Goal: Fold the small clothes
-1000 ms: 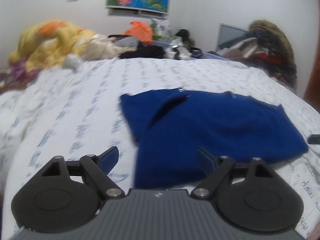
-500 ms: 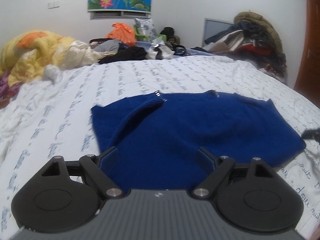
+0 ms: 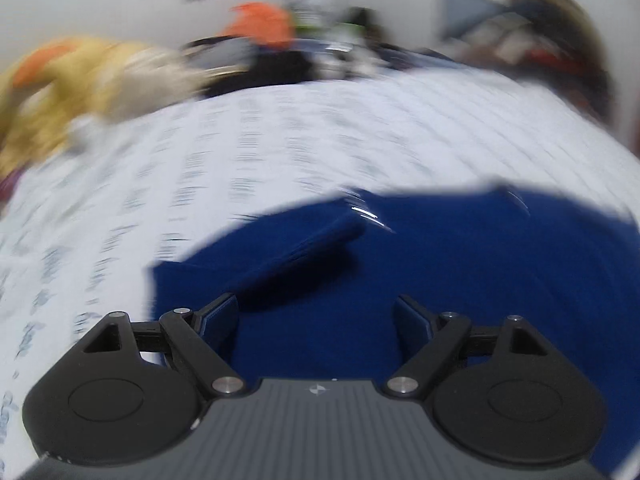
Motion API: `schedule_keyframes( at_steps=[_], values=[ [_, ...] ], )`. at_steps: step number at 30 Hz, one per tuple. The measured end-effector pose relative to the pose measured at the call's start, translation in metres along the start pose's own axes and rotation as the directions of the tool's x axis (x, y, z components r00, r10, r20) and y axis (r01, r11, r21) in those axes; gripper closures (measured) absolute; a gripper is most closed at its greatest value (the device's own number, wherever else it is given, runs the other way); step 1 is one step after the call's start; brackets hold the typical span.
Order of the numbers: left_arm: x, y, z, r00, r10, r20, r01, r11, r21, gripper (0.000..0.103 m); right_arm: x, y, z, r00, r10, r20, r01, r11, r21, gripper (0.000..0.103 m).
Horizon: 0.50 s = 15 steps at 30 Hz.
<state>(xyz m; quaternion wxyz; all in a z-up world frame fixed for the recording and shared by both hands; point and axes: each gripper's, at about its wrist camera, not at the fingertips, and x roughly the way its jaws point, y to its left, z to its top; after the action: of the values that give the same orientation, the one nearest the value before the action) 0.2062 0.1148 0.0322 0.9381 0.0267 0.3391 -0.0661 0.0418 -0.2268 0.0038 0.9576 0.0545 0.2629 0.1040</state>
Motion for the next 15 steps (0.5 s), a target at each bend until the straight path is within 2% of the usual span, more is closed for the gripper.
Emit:
schedule_keyframes(
  at_steps=[3, 5, 8, 10, 11, 13, 15],
  values=[
    [-0.010, 0.032, 0.009, 0.998, 0.045, 0.041, -0.037, 0.980, -0.197, 0.017, -0.004, 0.000, -0.003, 1.000, -0.026, 0.006, 0.026, 1.000, -0.012, 0.035],
    [-0.018, 0.039, 0.009, 0.998, 0.052, 0.039, -0.042, 0.973, -0.227, 0.014, -0.005, 0.001, -0.004, 0.999, -0.049, 0.015, 0.049, 0.999, -0.022, 0.035],
    [-0.033, 0.024, -0.001, 0.996, 0.084, 0.043, -0.078, 0.990, -0.121, 0.013, -0.001, -0.004, -0.005, 0.996, -0.088, -0.004, 0.088, 0.995, -0.044, 0.028],
    [-0.039, 0.007, -0.008, 0.991, 0.127, 0.050, -0.125, 0.992, -0.033, 0.011, 0.006, -0.008, -0.006, 0.992, -0.119, -0.038, 0.117, 0.992, -0.044, 0.028],
    [-0.041, 0.000, -0.013, 0.989, 0.139, 0.053, -0.139, 0.990, -0.006, 0.009, 0.004, -0.008, -0.007, 0.992, -0.120, -0.029, 0.119, 0.992, -0.032, 0.028],
    [-0.045, -0.012, -0.026, 0.988, 0.145, 0.053, -0.146, 0.989, 0.012, 0.006, -0.003, -0.006, -0.007, 0.995, -0.099, 0.009, 0.099, 0.995, -0.019, 0.028],
    [-0.045, -0.018, -0.042, 0.987, 0.156, 0.034, -0.155, 0.988, -0.011, 0.005, -0.008, 0.001, -0.006, 0.996, -0.085, 0.038, 0.087, 0.995, -0.043, 0.028]
  ],
)
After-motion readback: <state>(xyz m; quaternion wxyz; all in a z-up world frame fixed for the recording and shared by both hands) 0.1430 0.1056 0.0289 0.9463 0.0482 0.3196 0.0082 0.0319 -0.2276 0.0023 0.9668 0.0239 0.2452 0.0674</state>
